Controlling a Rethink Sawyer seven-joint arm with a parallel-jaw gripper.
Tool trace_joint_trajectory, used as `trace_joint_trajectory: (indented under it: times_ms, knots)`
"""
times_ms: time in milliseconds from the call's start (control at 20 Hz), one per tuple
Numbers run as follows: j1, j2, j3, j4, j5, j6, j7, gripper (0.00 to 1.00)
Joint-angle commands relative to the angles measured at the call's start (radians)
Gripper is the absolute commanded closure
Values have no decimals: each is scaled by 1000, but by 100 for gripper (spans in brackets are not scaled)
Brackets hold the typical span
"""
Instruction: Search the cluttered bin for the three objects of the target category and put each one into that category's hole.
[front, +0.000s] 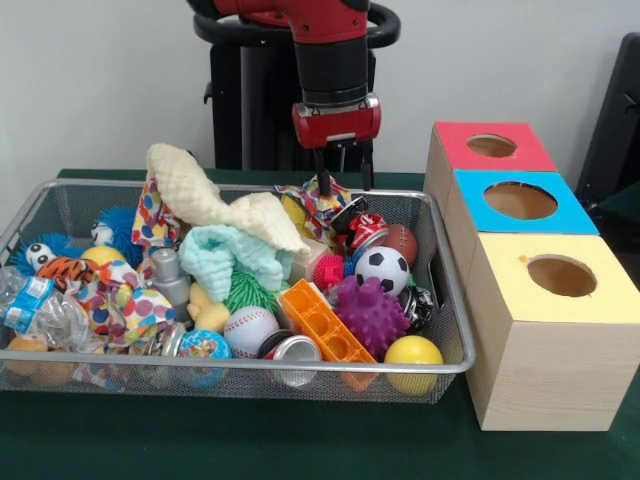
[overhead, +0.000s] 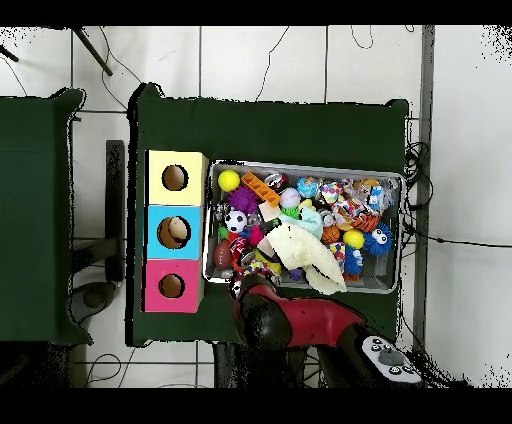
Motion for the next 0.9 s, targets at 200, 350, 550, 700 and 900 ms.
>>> trace_joint_trajectory:
  times_ms: [200, 350, 550, 700, 900]
  knots:
    - [-28, 21, 7, -83, -44, -52, 114, 0]
    - [-10, 35, -12, -93, -42, -72, 120, 0]
    - [12, 72, -41, -122, -45, -109, 122, 0]
    - [11, 85, -42, -136, -50, -113, 112, 0]
    - [24, 108, -65, -144, -44, -153, 124, 0]
